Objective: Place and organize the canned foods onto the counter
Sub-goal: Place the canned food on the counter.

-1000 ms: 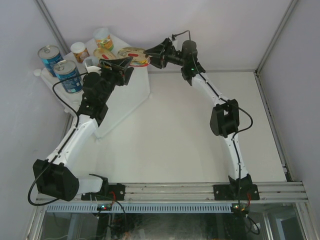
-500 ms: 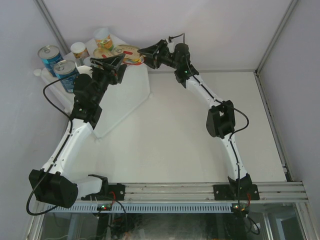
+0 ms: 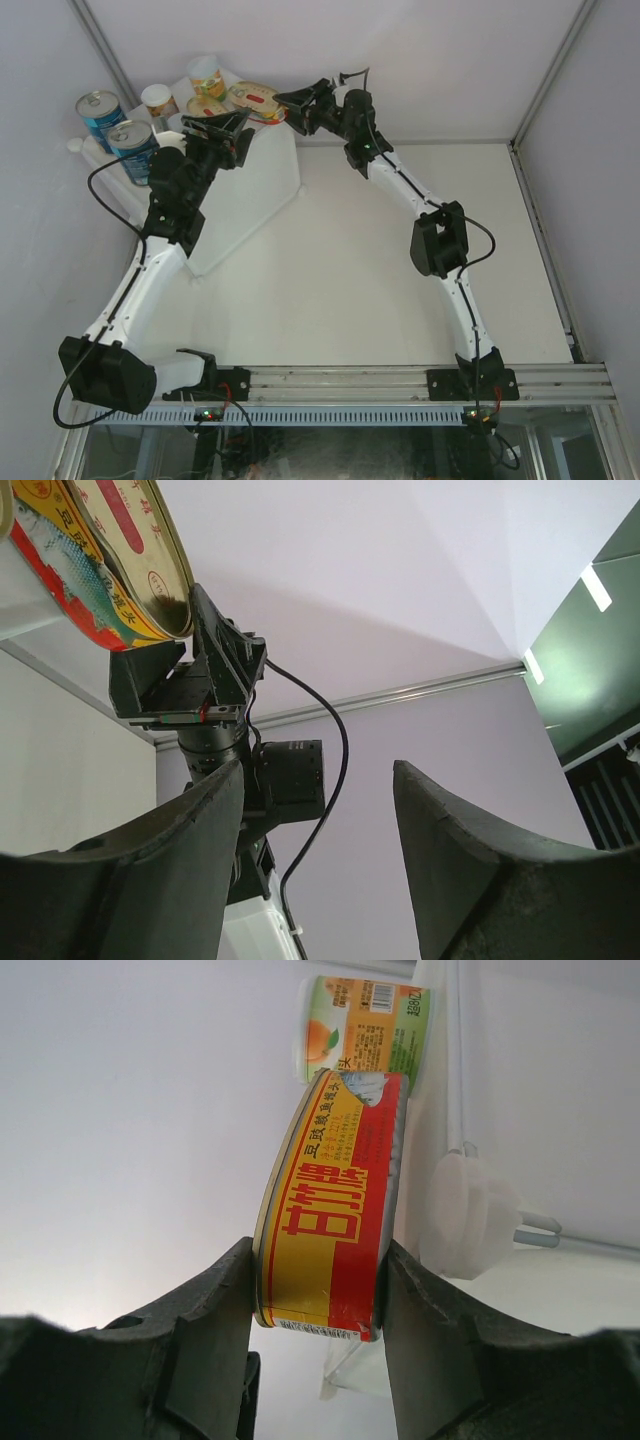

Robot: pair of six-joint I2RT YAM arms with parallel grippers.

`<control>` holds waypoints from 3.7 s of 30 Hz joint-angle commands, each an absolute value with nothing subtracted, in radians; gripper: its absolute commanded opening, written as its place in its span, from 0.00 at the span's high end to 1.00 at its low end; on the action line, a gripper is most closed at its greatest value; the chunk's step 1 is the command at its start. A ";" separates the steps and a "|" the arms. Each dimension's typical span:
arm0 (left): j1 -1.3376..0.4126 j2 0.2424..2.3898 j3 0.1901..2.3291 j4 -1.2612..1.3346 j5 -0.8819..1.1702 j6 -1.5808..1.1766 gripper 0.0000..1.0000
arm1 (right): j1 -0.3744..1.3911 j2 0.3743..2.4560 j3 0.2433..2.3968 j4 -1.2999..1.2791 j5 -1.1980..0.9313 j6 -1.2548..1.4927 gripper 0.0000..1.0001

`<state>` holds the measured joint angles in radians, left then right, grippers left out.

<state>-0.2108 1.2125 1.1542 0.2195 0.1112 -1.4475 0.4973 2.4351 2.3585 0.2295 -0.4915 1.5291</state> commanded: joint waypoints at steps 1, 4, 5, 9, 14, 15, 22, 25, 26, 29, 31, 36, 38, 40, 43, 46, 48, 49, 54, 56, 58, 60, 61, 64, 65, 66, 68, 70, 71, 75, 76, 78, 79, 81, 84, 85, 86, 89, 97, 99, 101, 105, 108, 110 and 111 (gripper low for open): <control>-0.202 1.212 1.216 0.265 0.115 -1.442 0.35 | 0.521 2.382 2.387 0.294 -0.416 1.512 1.00; -0.200 1.211 1.213 0.269 0.115 -1.443 0.35 | 0.528 2.376 2.383 0.261 -0.415 1.486 0.94; -0.198 1.210 1.212 0.268 0.115 -1.443 0.35 | 0.529 2.371 2.379 0.250 -0.416 1.478 0.89; -0.195 1.213 1.208 0.279 0.113 -1.451 0.35 | 0.534 2.347 2.350 0.231 -0.423 1.450 0.63; -0.195 1.219 1.211 0.290 0.114 -1.456 0.35 | 0.534 2.320 2.318 0.210 -0.433 1.423 0.41; -0.193 1.219 1.213 0.291 0.114 -1.456 0.35 | 0.534 2.313 2.313 0.204 -0.432 1.419 0.39; -0.193 1.229 1.223 0.291 0.123 -1.457 0.35 | 0.530 2.265 2.290 0.134 -0.426 1.371 0.30; -0.192 1.233 1.228 0.285 0.126 -1.459 0.35 | 0.527 2.243 2.289 0.065 -0.421 1.348 0.29; -0.193 1.234 1.230 0.282 0.127 -1.457 0.35 | 0.526 2.237 2.290 0.038 -0.416 1.338 0.29; -0.192 1.232 1.234 0.271 0.125 -1.449 0.35 | 0.527 2.229 2.317 -0.070 -0.404 1.291 0.29; -0.192 1.229 1.234 0.265 0.123 -1.443 0.35 | 0.528 2.225 2.317 -0.105 -0.400 1.278 0.29; -0.191 1.221 1.221 0.264 0.123 -1.441 0.35 | 0.535 2.219 2.303 -0.129 -0.399 1.259 0.28; -0.190 1.218 1.219 0.263 0.127 -1.437 0.35 | 0.536 2.199 2.262 -0.100 -0.391 1.259 0.28; -0.188 1.217 1.221 0.254 0.130 -1.430 0.35 | 0.534 2.176 2.227 -0.066 -0.389 1.262 0.28; -0.185 1.211 1.223 0.235 0.129 -1.410 0.35 | 0.531 2.164 2.215 -0.051 -0.397 1.247 0.28; -0.183 1.204 1.219 0.221 0.126 -1.392 0.35 | 0.530 2.145 2.203 -0.057 -0.399 1.220 0.27; -0.181 1.199 1.215 0.211 0.121 -1.381 0.35 | 0.530 2.143 2.208 -0.063 -0.408 1.207 0.27; -0.180 1.196 1.211 0.210 0.118 -1.379 0.35 | 0.528 2.144 2.212 -0.067 -0.415 1.206 0.27; -0.177 1.187 1.232 0.166 0.113 -1.329 0.35 | 0.525 2.123 2.201 -0.103 -0.415 1.173 0.26; -0.178 1.180 1.245 0.134 0.106 -1.294 0.35 | 0.523 2.094 2.164 -0.103 -0.406 1.157 0.26; -0.179 1.171 1.254 0.104 0.099 -1.255 0.35 | 0.517 2.059 2.112 -0.096 -0.399 1.145 0.26; -0.183 1.164 1.252 0.080 0.094 -1.222 0.35 | 0.509 2.011 2.058 -0.091 -0.393 1.126 0.26; -0.187 1.157 1.252 0.065 0.087 -1.197 0.36 | 0.502 1.988 2.031 -0.088 -0.390 1.118 0.26; -0.227 1.144 1.277 -0.002 0.041 -1.095 0.36 | 0.485 1.913 1.940 -0.080 -0.382 1.087 0.26; -0.247 1.146 1.294 -0.027 0.024 -1.052 0.36 | 0.479 1.886 1.909 -0.079 -0.377 1.077 0.26; -0.270 1.150 1.311 -0.050 -0.001 -1.014 0.36 | 0.469 1.859 1.879 -0.079 -0.371 1.064 0.27; -0.316 1.167 1.339 -0.077 -0.037 -0.953 0.36 | 0.451 1.799 1.812 -0.081 -0.353 1.039 0.27; -0.363 1.187 1.356 -0.086 -0.077 -0.893 0.37 | 0.429 1.728 1.735 -0.076 -0.331 1.020 0.28; -0.388 1.200 1.361 -0.085 -0.098 -0.846 0.37 | 0.417 1.695 1.697 -0.071 -0.321 1.011 0.29; -0.457 1.265 1.370 -0.036 -0.133 -0.734 0.39 | 0.361 1.571 1.554 -0.065 -0.304 0.981 0.32; -0.467 1.290 1.380 -0.024 -0.129 -0.716 0.39 | 0.349 1.545 1.525 -0.065 -0.301 0.975 0.32; -0.479 1.349 1.422 -0.025 -0.116 -0.681 0.39 | 0.322 1.495 1.458 -0.063 -0.295 0.961 0.34; -0.508 1.383 1.451 -0.032 -0.111 -0.653 0.40 | 0.310 1.472 1.437 -0.064 -0.293 0.956 0.34; -0.527 1.448 1.509 -0.052 -0.108 -0.601 0.40 | 0.289 1.425 1.398 -0.064 -0.291 0.944 0.35; -0.545 1.533 1.576 -0.065 -0.121 -0.554 0.42 | 0.262 1.373 1.356 -0.063 -0.285 0.922 0.38; -0.550 1.552 1.588 -0.063 -0.128 -0.543 0.42 | 0.256 1.358 1.348 -0.067 -0.282 0.913 0.40; -0.553 1.570 1.598 -0.053 -0.139 -0.534 0.43 | 0.247 1.344 1.339 -0.070 -0.277 0.900 0.42; -0.563 1.616 1.624 -0.040 -0.175 -0.500 0.44 | 0.235 1.307 1.316 -0.078 -0.263 0.877 0.47; -0.574 1.704 1.692 -0.028 -0.279 -0.377 0.45 | 0.215 1.290 1.305 -0.086 -0.252 0.850 0.62; -0.571 1.720 1.708 -0.029 -0.298 -0.349 0.45 | 0.214 1.294 1.306 -0.083 -0.250 0.850 0.63; -0.557 1.728 1.714 -0.031 -0.298 -0.353 0.45 | 0.213 1.297 1.305 -0.079 -0.248 0.850 0.63; -0.507 1.725 1.691 -0.014 -0.268 -0.387 0.45 | 0.212 1.306 1.305 -0.063 -0.248 0.856 0.64; -0.476 1.731 1.689 -0.001 -0.222 -0.398 0.45 | 0.214 1.315 1.305 -0.053 -0.253 0.862 0.64; -0.452 1.736 1.692 0.000 -0.210 -0.400 0.45 | 0.217 1.322 1.306 -0.046 -0.254 0.866 0.64; -0.448 1.738 1.694 0.000 -0.209 -0.400 0.45 | 0.219 1.324 1.307 -0.041 -0.255 0.867 0.64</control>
<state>-0.4843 1.7336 1.6550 -0.0589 -0.2394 -0.4057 0.2165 1.3151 1.3041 -0.1024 -0.2626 0.8742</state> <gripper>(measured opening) 0.550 0.359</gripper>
